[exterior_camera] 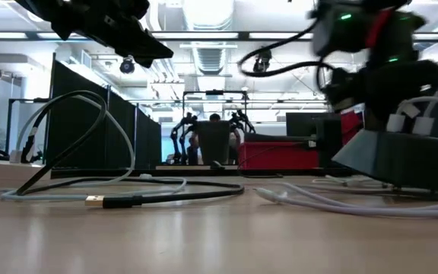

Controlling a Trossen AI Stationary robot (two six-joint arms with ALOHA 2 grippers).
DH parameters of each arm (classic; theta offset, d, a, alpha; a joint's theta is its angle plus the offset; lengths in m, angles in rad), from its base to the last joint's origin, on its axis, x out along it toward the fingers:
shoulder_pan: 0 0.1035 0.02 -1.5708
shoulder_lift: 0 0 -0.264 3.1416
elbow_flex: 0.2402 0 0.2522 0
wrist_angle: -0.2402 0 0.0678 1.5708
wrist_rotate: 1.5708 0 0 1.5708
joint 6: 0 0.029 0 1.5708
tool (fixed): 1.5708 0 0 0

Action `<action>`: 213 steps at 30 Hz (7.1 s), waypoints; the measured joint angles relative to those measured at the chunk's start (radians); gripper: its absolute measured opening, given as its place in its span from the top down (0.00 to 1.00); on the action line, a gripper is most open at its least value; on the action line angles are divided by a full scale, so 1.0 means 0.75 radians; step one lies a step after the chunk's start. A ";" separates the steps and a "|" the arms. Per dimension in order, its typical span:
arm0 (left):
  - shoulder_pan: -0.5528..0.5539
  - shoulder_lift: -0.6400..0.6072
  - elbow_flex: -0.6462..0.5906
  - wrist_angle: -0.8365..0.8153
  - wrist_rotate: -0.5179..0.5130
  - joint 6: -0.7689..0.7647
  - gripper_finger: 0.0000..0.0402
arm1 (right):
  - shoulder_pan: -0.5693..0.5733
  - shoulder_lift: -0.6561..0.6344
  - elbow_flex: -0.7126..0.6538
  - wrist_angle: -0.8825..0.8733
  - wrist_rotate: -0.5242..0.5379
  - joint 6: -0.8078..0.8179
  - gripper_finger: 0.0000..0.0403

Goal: Insert USB
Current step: Move the black outlet extension to the bottom right of the table, then return to Home Position

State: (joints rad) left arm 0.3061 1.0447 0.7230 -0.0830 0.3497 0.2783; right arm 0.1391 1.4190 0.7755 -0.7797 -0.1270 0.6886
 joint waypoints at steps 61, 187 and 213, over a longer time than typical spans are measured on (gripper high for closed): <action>-0.041 -0.036 -0.003 -0.081 0.000 -0.239 0.94 | 0.078 0.365 0.279 0.154 -0.250 -0.498 1.00; -0.538 -1.387 -0.953 0.190 -0.888 -0.316 0.94 | -1.193 -1.893 -1.020 1.168 -0.639 -0.867 1.00; -0.537 -1.387 -0.953 0.212 -0.836 -0.314 0.94 | -0.525 -1.688 -1.021 1.286 0.205 -0.989 1.00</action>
State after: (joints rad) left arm -0.0963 0.0048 0.0082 0.0761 -0.2775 0.0429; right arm -0.2550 0.1530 0.0097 0.1848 0.0269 -0.0533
